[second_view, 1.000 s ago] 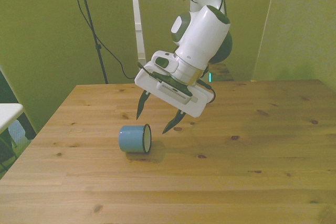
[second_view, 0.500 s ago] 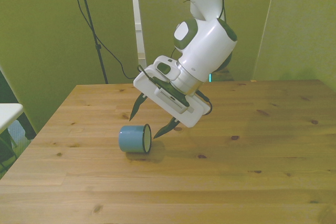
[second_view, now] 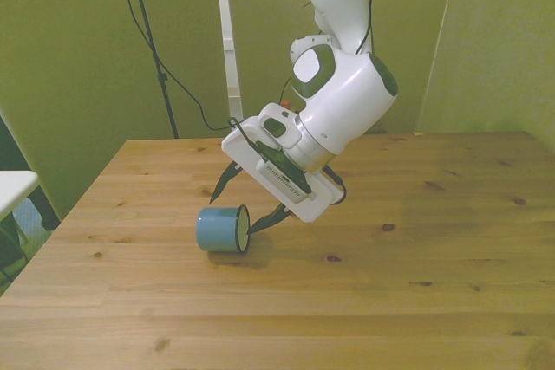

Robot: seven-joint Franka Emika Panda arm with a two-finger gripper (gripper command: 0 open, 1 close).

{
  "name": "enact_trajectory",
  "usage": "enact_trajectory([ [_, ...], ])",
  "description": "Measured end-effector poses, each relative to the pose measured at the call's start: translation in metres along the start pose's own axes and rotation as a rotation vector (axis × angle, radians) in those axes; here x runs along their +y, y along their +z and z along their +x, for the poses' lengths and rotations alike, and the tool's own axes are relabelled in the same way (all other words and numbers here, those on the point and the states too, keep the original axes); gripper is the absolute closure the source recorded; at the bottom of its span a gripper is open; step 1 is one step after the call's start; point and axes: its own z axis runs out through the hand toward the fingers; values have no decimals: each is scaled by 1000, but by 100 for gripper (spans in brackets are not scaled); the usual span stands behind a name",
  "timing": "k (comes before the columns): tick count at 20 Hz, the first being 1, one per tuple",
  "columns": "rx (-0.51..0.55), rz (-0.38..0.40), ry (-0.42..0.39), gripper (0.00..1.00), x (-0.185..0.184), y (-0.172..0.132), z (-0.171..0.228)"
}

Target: Flip the mug upright

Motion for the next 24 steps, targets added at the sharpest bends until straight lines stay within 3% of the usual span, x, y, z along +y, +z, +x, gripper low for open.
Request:
enact_trajectory([
  [13, 56, -94, -17, 0, -9, 28, 12],
  [14, 57, -96, -18, 100, -10, 30, 12],
  [24, 88, -108, -13, 100, -7, 28, 23],
])
